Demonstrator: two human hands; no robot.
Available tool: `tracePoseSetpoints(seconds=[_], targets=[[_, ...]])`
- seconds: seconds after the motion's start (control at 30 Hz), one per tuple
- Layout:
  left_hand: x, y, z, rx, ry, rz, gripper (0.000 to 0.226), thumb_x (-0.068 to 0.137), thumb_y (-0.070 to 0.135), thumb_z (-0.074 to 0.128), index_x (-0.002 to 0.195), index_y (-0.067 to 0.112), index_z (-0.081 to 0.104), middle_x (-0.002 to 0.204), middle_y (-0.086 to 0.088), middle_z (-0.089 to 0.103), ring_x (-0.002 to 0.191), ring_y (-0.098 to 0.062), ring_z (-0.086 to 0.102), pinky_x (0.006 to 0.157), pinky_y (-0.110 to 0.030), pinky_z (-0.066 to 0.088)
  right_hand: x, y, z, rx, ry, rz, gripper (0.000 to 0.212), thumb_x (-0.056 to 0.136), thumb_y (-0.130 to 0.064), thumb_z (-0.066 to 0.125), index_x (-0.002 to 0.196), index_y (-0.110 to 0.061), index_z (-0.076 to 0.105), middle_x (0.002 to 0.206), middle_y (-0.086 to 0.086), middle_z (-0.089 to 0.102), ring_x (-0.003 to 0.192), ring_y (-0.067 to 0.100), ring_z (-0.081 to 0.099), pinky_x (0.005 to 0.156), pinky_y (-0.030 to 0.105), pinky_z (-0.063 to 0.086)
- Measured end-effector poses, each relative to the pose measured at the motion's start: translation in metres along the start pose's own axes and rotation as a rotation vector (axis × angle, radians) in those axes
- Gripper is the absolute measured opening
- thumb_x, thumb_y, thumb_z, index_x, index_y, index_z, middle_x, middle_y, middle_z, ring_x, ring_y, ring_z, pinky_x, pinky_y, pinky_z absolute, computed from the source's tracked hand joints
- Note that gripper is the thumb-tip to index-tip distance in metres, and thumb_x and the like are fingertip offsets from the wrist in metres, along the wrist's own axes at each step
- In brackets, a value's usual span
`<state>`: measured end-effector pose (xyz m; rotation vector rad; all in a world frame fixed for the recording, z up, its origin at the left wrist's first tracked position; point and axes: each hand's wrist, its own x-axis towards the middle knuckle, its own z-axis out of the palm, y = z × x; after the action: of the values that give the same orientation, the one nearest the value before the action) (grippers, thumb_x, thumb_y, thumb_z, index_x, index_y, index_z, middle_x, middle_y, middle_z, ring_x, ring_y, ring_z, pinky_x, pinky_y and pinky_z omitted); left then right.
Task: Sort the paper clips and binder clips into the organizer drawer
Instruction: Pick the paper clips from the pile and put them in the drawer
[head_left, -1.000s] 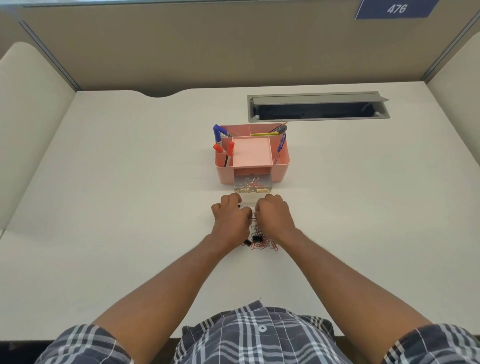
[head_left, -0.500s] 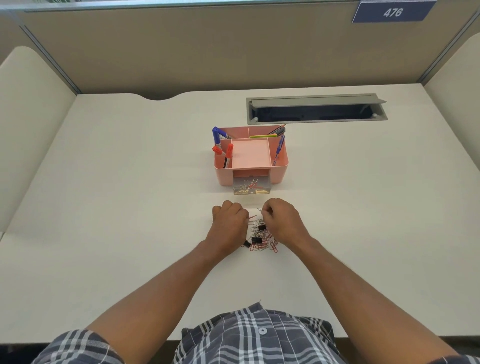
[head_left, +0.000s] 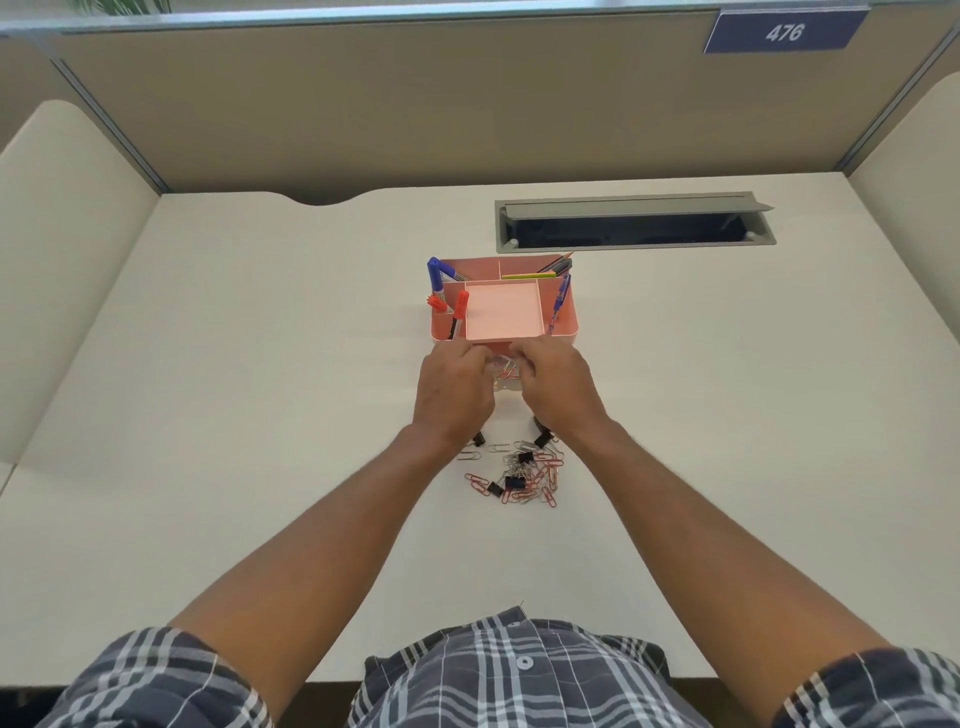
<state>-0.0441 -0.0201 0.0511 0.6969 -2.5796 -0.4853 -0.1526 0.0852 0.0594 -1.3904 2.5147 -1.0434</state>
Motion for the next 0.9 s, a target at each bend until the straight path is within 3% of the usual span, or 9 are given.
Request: tracePoseSetpoints(seconds=[0.2, 0.33, 0.4, 0.67, 0.8, 0.9], targets=[[-0.041, -0.007, 0.009, -0.027, -0.022, 0.060, 0.007, 0.088, 0.009, 0.058, 0.085, 0.008, 0.064, 0.080, -0.007, 0.060, 0.077, -0.026, 0.050, 0.068, -0.040, 0.044, -0.034, 0.019, -0.006, 0.006, -0.042, 0.119, 0.010, 0.090, -0.017, 0.058, 0.087, -0.021, 0.066, 0.082, -0.005, 0.066, 0.072, 0.013, 0.055, 0.066, 0.031, 0.047], [-0.069, -0.010, 0.024, 0.075, -0.168, 0.046, 0.008, 0.082, 0.011, 0.067, 0.088, 0.009, 0.072, 0.086, -0.008, 0.059, 0.079, -0.031, 0.052, 0.065, -0.041, 0.043, -0.057, 0.030, 0.006, -0.190, -0.331, 0.182, 0.022, 0.093, -0.020, 0.051, 0.096, -0.018, 0.073, 0.095, 0.005, 0.063, 0.091, 0.024, 0.058, 0.076, 0.039, 0.051], [-0.074, -0.010, 0.032, 0.147, -0.257, 0.011, 0.009, 0.082, 0.016, 0.067, 0.088, 0.013, 0.072, 0.093, -0.006, 0.055, 0.087, -0.030, 0.048, 0.069, -0.037, 0.037, -0.062, 0.030, 0.012, -0.269, -0.389, 0.165, 0.024, 0.095, -0.018, 0.050, 0.101, -0.016, 0.073, 0.101, 0.007, 0.061, 0.098, 0.028, 0.055, 0.077, 0.041, 0.051], [-0.069, -0.010, 0.041, 0.291, -0.382, 0.029, 0.002, 0.082, 0.018, 0.066, 0.081, 0.017, 0.067, 0.090, 0.001, 0.054, 0.091, -0.026, 0.044, 0.067, -0.034, 0.022, -0.064, 0.026, 0.025, -0.443, -0.465, 0.136, 0.016, 0.091, -0.009, 0.053, 0.101, -0.007, 0.064, 0.108, 0.009, 0.054, 0.101, 0.030, 0.048, 0.067, 0.037, 0.046], [-0.068, -0.009, 0.043, 0.322, -0.425, 0.023, 0.004, 0.081, 0.015, 0.064, 0.078, 0.017, 0.065, 0.087, 0.002, 0.055, 0.091, -0.026, 0.043, 0.066, -0.034, 0.020, -0.063, 0.026, 0.028, -0.458, -0.470, 0.123, 0.016, 0.091, -0.009, 0.053, 0.101, -0.007, 0.065, 0.109, 0.008, 0.055, 0.102, 0.029, 0.048, 0.067, 0.037, 0.047], [-0.067, -0.009, 0.043, 0.356, -0.461, 0.013, 0.008, 0.078, 0.012, 0.065, 0.080, 0.020, 0.065, 0.088, 0.005, 0.054, 0.094, -0.024, 0.043, 0.067, -0.033, 0.021, -0.063, 0.027, 0.031, -0.467, -0.466, 0.110, 0.015, 0.089, -0.005, 0.052, 0.097, -0.005, 0.065, 0.106, 0.009, 0.055, 0.100, 0.030, 0.049, 0.062, 0.035, 0.040]])
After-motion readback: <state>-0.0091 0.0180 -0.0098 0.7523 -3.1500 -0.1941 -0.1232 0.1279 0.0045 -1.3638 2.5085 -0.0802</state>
